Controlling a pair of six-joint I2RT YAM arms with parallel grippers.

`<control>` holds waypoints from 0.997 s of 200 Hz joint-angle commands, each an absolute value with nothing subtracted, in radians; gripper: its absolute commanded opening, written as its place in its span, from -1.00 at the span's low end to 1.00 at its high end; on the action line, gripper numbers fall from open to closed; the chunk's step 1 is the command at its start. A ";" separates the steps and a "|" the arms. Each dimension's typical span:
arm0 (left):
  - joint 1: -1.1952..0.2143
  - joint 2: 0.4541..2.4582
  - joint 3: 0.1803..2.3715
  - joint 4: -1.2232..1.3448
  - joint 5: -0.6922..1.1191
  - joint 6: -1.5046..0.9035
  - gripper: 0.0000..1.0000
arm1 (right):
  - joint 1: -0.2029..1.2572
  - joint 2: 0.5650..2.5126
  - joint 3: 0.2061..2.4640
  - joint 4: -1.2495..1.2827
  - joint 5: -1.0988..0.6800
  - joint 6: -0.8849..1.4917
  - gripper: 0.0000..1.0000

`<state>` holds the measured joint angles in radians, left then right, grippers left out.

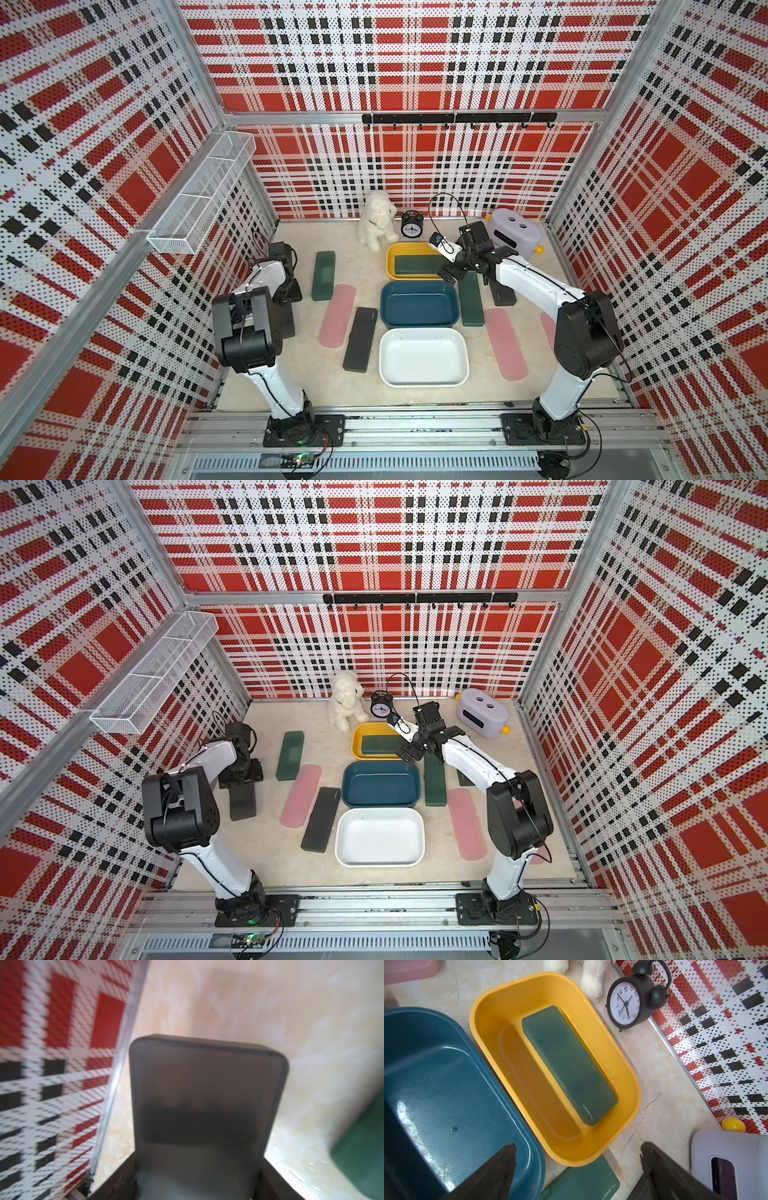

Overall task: Place the pencil cases by color into the storage box
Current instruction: Pick up the pencil case from the center of the board.

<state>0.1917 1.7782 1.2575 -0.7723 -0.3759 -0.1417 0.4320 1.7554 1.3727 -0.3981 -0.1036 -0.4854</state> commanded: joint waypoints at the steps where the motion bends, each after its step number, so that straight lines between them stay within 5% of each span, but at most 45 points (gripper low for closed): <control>1: 0.112 1.704 1.318 -0.779 -0.452 -0.176 -0.72 | 0.434 1.700 1.349 -0.354 -0.075 -0.418 0.99; 113: -0.468 1.695 1.539 -0.811 -0.670 -0.008 -0.73 | 0.320 1.547 1.199 -0.246 0.083 -0.196 0.99; 199: -0.701 1.755 1.592 -0.743 -0.493 0.339 -0.87 | 0.263 1.456 1.102 -0.196 0.168 -0.120 0.99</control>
